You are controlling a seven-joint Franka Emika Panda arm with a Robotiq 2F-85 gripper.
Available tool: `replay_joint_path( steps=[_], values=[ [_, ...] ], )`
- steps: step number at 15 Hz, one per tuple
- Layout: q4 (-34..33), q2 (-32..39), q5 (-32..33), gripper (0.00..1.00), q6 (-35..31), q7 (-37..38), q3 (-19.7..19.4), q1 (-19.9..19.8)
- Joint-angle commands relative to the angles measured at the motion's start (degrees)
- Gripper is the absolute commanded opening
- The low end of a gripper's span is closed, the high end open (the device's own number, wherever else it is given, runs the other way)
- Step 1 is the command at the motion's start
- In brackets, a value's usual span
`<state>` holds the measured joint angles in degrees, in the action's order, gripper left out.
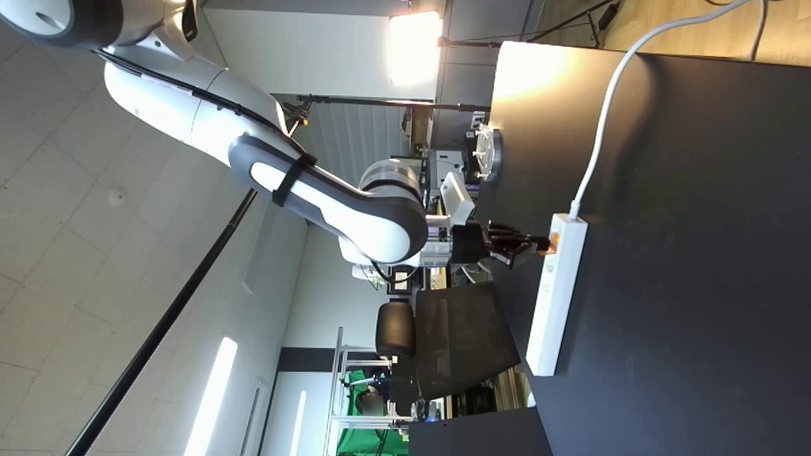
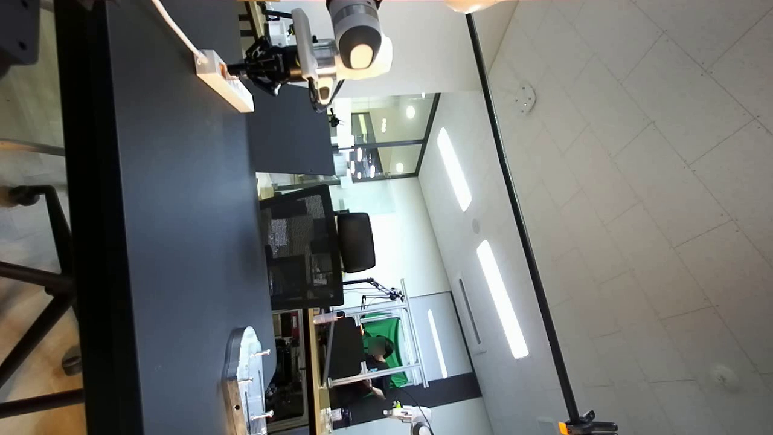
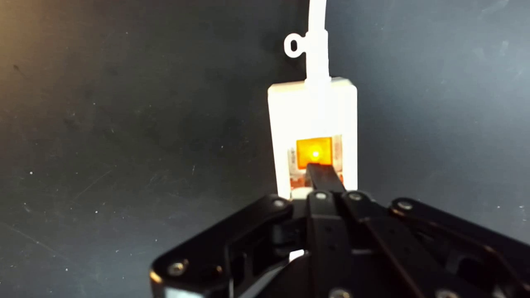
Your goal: Switch on the extension cord
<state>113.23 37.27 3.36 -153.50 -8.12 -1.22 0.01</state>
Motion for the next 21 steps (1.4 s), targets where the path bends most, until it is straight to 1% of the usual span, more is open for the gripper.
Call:
replay_joint_path(
  steps=[1, 5, 10, 15, 21],
  values=[
    [-1.4, 0.8, -0.1, 0.0, -0.4, -0.2, 1.3, -1.3],
    [-1.3, 0.8, 0.1, 0.0, -1.1, -3.5, 2.7, -2.7],
    [-1.5, 1.0, -0.8, 0.0, 0.7, -8.5, 5.5, -5.5],
    [0.7, -0.5, -0.2, 0.0, 0.0, -6.9, 4.7, -5.0],
    [1.7, -1.0, -0.3, 0.0, 0.2, -6.6, 4.5, -5.0]
  ],
)
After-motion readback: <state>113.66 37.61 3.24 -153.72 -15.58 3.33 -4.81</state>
